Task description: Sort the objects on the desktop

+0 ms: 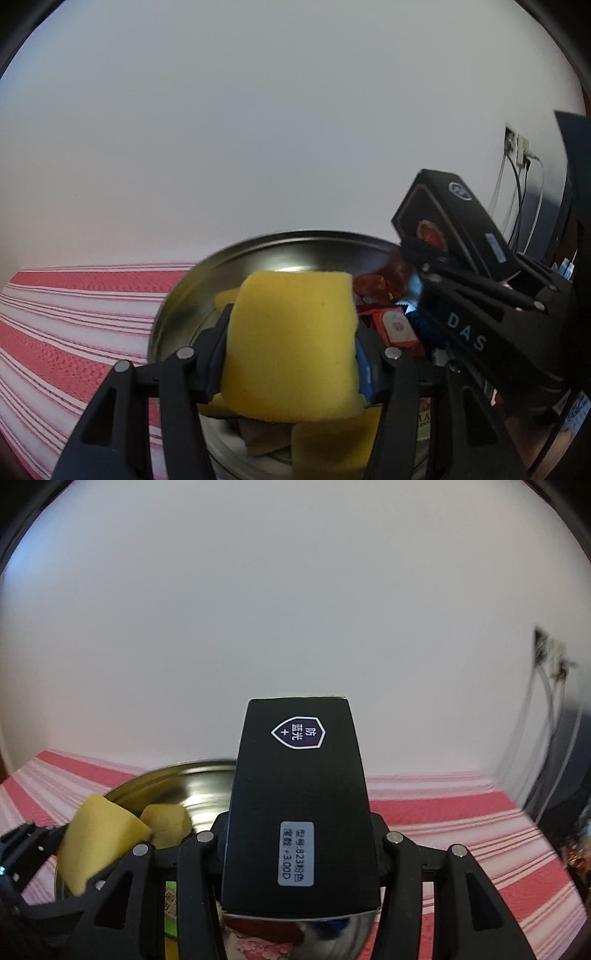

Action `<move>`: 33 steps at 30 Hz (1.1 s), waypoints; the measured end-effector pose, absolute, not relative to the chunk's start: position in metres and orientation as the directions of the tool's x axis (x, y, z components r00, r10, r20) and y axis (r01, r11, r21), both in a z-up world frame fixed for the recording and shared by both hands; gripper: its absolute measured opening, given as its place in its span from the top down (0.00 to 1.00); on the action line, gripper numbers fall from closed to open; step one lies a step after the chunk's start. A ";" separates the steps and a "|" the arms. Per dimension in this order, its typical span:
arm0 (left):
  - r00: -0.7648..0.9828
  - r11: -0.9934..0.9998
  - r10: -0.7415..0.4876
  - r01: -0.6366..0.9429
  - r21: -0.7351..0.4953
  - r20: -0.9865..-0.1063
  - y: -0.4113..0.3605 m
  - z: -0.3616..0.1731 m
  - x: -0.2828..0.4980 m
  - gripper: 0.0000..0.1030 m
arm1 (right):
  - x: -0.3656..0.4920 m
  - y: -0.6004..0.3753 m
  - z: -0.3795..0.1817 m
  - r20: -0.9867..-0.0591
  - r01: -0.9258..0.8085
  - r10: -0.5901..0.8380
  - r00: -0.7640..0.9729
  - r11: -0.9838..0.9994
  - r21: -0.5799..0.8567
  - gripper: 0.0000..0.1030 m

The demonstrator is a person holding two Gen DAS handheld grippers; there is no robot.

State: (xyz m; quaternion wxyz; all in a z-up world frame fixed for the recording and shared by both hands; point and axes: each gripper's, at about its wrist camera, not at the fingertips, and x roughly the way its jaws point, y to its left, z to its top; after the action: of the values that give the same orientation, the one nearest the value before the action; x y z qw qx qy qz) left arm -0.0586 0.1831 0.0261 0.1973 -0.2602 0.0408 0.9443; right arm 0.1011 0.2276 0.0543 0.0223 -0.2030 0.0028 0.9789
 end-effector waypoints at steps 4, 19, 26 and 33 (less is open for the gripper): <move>-0.773 -0.919 0.344 -0.394 -0.022 -0.533 0.188 0.024 -0.062 0.46 | 0.103 0.217 0.053 -0.397 0.012 -0.009 -0.918 -1.000 -0.004 0.47; -0.771 -0.923 0.351 -0.379 -0.061 -0.532 0.165 0.025 -0.053 0.01 | 0.172 0.210 0.072 -0.155 -0.177 0.171 -0.973 -0.984 0.027 0.04; -0.778 -0.933 0.344 -0.347 -0.097 -0.525 0.138 0.023 -0.046 0.01 | 0.186 0.241 0.074 -0.173 -0.213 0.181 -0.968 -0.959 0.187 0.01; -0.851 -0.946 0.266 -0.320 0.045 -0.453 0.136 0.027 -0.031 0.01 | 0.190 0.241 0.052 -0.199 -0.235 0.193 -0.961 -0.948 0.216 0.01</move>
State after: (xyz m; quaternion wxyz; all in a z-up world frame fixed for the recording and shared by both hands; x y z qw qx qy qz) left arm -0.0310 0.1360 0.0266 0.1525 -0.2266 0.0592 0.9602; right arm 0.1896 0.2409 0.0518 0.1088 -0.0881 0.1198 0.9829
